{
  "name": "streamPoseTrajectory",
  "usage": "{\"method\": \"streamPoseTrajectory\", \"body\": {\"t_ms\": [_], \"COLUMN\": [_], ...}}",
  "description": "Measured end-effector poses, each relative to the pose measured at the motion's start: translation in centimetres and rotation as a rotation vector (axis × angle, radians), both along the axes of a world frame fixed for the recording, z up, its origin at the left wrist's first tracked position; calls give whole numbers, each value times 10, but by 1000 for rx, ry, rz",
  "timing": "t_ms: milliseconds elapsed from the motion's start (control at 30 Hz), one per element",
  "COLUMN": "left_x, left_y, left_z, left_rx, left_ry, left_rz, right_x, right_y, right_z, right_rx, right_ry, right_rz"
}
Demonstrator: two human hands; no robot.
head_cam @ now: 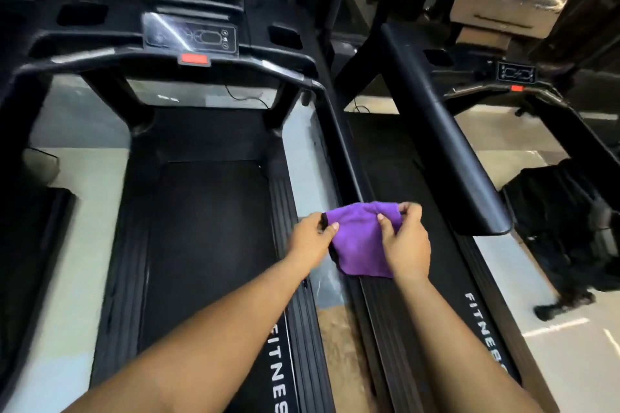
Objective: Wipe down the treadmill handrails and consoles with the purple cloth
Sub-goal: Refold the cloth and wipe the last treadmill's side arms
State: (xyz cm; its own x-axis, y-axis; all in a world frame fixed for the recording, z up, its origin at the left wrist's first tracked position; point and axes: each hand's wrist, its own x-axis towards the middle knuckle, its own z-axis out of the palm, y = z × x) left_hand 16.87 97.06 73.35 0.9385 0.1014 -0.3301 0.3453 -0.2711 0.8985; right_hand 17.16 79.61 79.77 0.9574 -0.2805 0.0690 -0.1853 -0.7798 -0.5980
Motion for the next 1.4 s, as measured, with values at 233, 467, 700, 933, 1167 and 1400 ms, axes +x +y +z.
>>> {"method": "streamPoseTrajectory", "body": {"t_ms": [233, 467, 700, 933, 1167, 1400], "left_x": [118, 183, 268, 279, 315, 308], "left_y": [-9, 29, 60, 60, 57, 51], "left_z": [-52, -75, -77, -79, -65, -62], "left_rx": [-32, 218, 622, 733, 822, 861], "left_ry": [84, -274, -492, -684, -725, -679], "left_rz": [-231, -488, -729, -827, -885, -875], "right_x": [61, 54, 112, 99, 151, 98], "right_y": [44, 23, 68, 30, 42, 38], "right_z": [-66, -93, -94, -52, -68, -73], "right_rx": [-548, -1248, -1665, -1087, -753, -1249], "right_ry": [-12, 565, 772, 682, 495, 587], "right_rz": [74, 636, 1078, 563, 448, 648]}}
